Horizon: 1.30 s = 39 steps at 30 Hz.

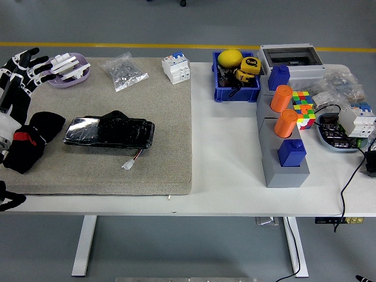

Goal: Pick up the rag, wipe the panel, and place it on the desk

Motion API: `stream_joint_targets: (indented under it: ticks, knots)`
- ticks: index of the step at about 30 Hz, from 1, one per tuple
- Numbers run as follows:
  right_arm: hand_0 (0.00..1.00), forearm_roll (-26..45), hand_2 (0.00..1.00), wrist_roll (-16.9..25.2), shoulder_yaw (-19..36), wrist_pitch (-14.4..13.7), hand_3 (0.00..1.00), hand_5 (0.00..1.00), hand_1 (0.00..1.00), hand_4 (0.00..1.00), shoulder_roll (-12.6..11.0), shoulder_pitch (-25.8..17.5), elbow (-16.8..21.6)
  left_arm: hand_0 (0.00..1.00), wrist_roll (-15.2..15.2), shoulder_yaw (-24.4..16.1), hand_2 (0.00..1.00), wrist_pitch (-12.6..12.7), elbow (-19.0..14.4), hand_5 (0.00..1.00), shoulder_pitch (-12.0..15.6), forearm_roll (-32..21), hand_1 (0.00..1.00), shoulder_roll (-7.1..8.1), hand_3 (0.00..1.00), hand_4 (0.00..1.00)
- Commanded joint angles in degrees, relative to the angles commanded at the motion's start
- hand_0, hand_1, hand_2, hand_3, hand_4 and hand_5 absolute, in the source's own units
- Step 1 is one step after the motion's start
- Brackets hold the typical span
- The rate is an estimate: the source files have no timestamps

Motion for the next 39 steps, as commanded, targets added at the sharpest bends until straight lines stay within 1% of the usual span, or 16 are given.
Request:
stream_joint_targets:
  ticks: [5,11,23,29,39]
  knots:
    - [0.709,-0.5,0.692,-0.1,0.3,0.0,0.634,0.541,0.667,0.998,0.3,0.0,-0.1,0.61,-0.2,0.2,0.661,-0.2,0.3,0.564,0.0,-0.6,0.725,0.09,0.688,0.998]
    - [0.71,-1.9,0.692,-0.5,1.0,-0.1,0.634,0.542,0.667,0.998,0.6,0.1,0.0,0.618,-0.3,0.0,0.665,-0.6,0.6,0.562,0.1,-1.6,0.728,0.54,0.691,0.998]
    - [0.71,-3.8,0.692,-1.0,2.0,-0.1,0.635,0.546,0.667,0.998,1.0,0.3,-0.1,0.631,-0.1,0.6,0.667,-0.8,1.4,0.562,0.4,-2.8,0.726,0.64,0.69,0.998]
    - [0.71,-4.9,0.692,-1.3,2.5,-0.1,0.635,0.548,0.668,0.998,1.1,0.3,-0.2,0.633,-0.1,0.2,0.665,-0.7,1.3,0.561,0.4,-3.0,0.725,1.02,0.69,0.998]
    - [0.711,-4.3,0.692,-1.1,2.2,0.0,0.636,0.55,0.667,0.998,1.1,0.3,-0.2,0.638,0.2,-0.4,0.667,-0.5,1.4,0.558,0.7,-2.4,0.725,1.58,0.69,0.998]
